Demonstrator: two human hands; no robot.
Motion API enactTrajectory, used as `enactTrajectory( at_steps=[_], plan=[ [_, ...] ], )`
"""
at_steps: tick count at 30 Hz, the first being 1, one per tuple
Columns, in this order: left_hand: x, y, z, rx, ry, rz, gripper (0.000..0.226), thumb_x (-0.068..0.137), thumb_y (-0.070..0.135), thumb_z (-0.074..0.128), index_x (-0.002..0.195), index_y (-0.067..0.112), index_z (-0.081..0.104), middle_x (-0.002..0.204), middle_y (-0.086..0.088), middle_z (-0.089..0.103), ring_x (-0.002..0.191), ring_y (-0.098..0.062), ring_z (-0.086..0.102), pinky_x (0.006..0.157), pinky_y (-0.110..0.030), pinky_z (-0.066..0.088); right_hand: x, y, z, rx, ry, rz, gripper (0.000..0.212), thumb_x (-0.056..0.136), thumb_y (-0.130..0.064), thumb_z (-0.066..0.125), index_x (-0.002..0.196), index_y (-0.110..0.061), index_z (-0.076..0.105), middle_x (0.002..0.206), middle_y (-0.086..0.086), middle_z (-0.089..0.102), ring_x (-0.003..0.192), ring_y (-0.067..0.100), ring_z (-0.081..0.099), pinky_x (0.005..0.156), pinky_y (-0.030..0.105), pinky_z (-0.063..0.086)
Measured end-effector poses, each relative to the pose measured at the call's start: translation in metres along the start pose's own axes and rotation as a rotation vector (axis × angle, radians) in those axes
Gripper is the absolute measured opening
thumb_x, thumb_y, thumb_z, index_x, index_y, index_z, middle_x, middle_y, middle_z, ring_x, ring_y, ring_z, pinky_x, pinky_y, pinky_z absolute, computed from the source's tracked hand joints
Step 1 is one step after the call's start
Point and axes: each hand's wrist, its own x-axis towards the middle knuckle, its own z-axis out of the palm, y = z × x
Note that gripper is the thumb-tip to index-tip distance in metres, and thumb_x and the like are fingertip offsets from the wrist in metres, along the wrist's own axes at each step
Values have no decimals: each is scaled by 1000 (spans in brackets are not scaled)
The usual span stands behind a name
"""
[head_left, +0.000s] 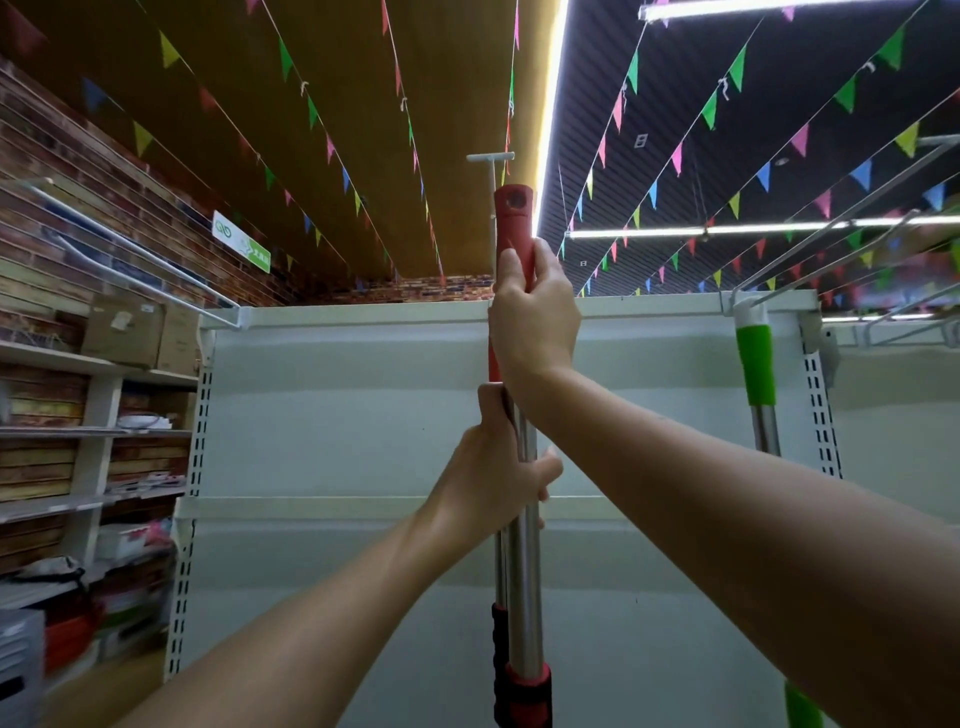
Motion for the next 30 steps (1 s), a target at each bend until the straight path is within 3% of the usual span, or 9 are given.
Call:
enactTrajectory(
  at_steps=[3,8,14,20,25,30],
  plan=[
    [1,-2,-3,4,0,23,60,89,26,62,130,14,21,68,10,57,54,-6,61,50,-12,50,1,-1,3,-3,-4,-10,45,100,-33,41,143,-19,40,105,-2,59,99,18,56,91,35,46],
    [-1,-12,-6,20,5,26,55,86,25,64,121,16,23,65,5,61,58,-15,67,58,-29,59,-3,6,15,-18,-7,-20,46,100,-34,41,143,-17,40,112,6,63,103,25,59,94,45,48],
    [4,-20,-8,45,7,16,54,85,24,65,111,22,18,64,4,60,59,-22,68,61,-43,59,0,10,22,-45,-16,-36,44,101,-33,40,141,-16,41,104,1,59,96,20,57,89,37,49],
    [5,-21,-6,15,-9,12,54,86,22,64,110,23,16,63,4,58,57,-21,66,59,-42,60,1,14,27,-73,6,-23,45,99,-36,40,139,-16,43,109,8,64,99,27,60,89,47,51],
    [1,-22,-2,17,-19,12,59,88,22,63,127,16,19,64,5,56,51,-11,61,54,-28,58,-4,16,25,-85,5,-25,44,99,-35,40,139,-16,43,109,9,63,100,26,59,89,47,50],
    [5,-22,-6,3,-41,-33,55,88,24,60,125,18,20,66,0,63,56,-21,67,53,-37,60,-2,10,23,-87,-10,-14,42,100,-33,39,137,-15,45,108,9,63,100,28,58,90,46,48]
  ],
)
